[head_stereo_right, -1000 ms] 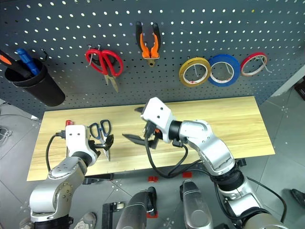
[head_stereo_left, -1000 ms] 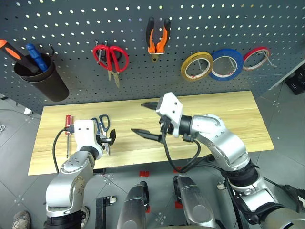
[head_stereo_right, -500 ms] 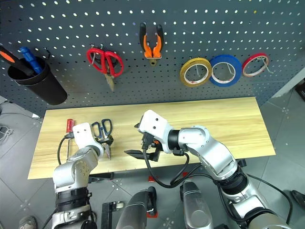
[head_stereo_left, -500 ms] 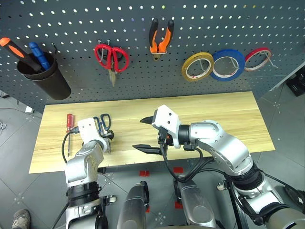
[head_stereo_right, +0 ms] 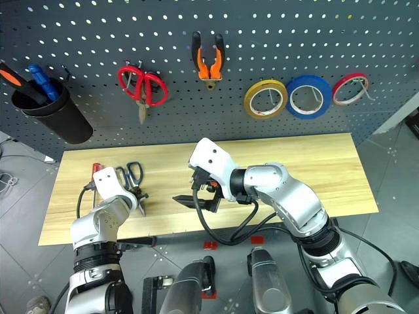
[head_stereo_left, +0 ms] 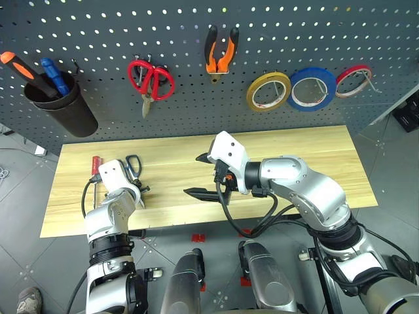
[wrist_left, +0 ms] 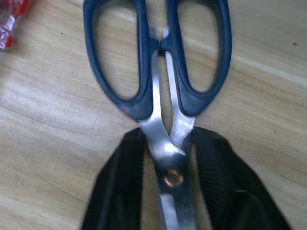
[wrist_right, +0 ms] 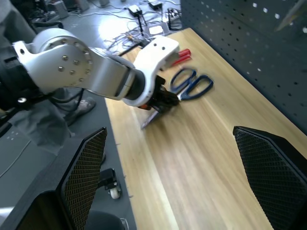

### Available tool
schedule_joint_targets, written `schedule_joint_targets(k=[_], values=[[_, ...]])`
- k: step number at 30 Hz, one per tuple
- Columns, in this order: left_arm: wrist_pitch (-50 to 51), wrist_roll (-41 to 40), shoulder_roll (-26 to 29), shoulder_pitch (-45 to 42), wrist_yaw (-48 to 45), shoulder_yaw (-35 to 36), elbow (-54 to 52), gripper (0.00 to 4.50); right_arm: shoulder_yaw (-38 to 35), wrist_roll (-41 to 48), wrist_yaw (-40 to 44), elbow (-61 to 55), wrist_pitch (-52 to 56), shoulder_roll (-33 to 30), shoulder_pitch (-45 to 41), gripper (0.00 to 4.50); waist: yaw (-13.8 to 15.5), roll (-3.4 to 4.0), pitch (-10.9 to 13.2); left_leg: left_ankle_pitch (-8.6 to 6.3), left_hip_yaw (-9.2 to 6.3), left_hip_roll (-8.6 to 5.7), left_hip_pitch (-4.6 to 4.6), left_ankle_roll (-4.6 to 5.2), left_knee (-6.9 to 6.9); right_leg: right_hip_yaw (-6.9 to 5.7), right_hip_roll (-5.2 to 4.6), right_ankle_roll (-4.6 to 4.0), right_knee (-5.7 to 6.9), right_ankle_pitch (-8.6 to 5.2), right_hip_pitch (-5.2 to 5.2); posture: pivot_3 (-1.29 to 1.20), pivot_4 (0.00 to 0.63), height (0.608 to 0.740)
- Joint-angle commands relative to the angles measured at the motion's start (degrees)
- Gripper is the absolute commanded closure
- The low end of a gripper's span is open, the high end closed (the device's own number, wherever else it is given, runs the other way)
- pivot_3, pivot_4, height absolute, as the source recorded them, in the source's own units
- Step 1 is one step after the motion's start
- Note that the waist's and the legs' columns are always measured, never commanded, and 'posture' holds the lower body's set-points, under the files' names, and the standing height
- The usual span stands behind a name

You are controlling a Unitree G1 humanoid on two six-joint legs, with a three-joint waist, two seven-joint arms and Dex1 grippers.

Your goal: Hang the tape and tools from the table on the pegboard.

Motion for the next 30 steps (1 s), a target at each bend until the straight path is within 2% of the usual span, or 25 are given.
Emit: schedule_joint_targets(k=[1,4,8,12,19,22,26,30], values=[[0.5,-1.38,0.22,2.13,-3.9,-1.21,-0.38,3.9,-1.53,1.03,-0.69,-1.43,0.79,0.11,-0.84,0.0,-0.01,0.0,0.0,0.0,0.0,0.0,0.0,0.0,-0.01,0.0,-0.01,0.0,-0.01,0.0,0.0,-0.33,0.378,0.74],[2.89,-5.34,-0.29,4.08,-8.44,-0.4,-4.14,3.9,-1.88,0.16,-1.22,-1.62,-0.69,-0.61,-0.58,0.0,-0.02,0.0,0.0,0.0,0.03,-0.02,-0.01,0.0,-0.04,0.01,-0.04,0.0,-0.05,0.0,-0.01,-0.33,0.38,0.74],[8.64,-10.91,0.28,9.59,-13.81,-1.04,-14.26,3.91,-3.53,0.1,-0.91,-3.36,-4.58,-2.43,1.32,0.0,-0.08,0.0,0.0,-0.01,0.03,-0.02,-0.05,0.0,-0.14,0.01,-0.06,0.0,-0.14,0.0,-0.04,-0.32,0.382,0.74],[7.41,-12.57,2.64,17.33,-18.84,-3.87,-26.8,3.91,-7.86,2.0,1.65,-6.57,-12.29,-4.68,5.1,0.0,-0.06,0.0,0.01,-0.01,0.03,-0.01,-0.23,-0.03,-0.23,-0.05,-0.07,-0.01,-0.18,-0.01,-0.23,-0.32,0.384,0.74],[-9.94,-3.91,8.48,33.6,-25.73,-14.83,-47.27,3.92,-16.45,12.62,5.77,-9.88,-11.76,-6.64,6.05,0.0,-0.05,0.04,0.04,-0.06,0.06,-0.02,-0.37,0.06,-0.26,-0.03,-0.18,-0.03,-0.48,0.0,-0.23,-0.32,0.385,0.74],[-21.87,4.83,10.17,38.17,-24.39,-17.16,-52.42,3.92,-17.76,14.57,6.21,-10.49,-12.77,-7.2,5.9,0.0,-0.02,0.06,0.05,-0.05,0.04,-0.02,-0.34,0.08,-0.31,-0.05,-0.2,-0.09,-0.44,0.02,-0.24,-0.32,0.384,0.74],[-31.02,11.88,7.79,40.91,-19.59,-17.26,-55.86,3.92,-17.92,15.27,7.45,-10.45,-16.09,-7.69,5.96,0.0,0.02,0.06,0.05,-0.06,0.06,-0.02,-0.37,0.11,-0.34,-0.06,-0.22,-0.12,-0.53,0.01,-0.25,-0.31,0.38,0.74],[-34.42,16.5,6.83,39.38,-16.68,-16.4,-56.8,3.92,-17.31,15.26,7.19,-9.32,-17.9,-7.27,5.3,0.0,0.09,0.06,0.05,-0.09,0.07,-0.03,-0.41,0.17,-0.33,-0.08,-0.23,-0.12,-0.58,0.01,-0.25,-0.3,0.378,0.74]])
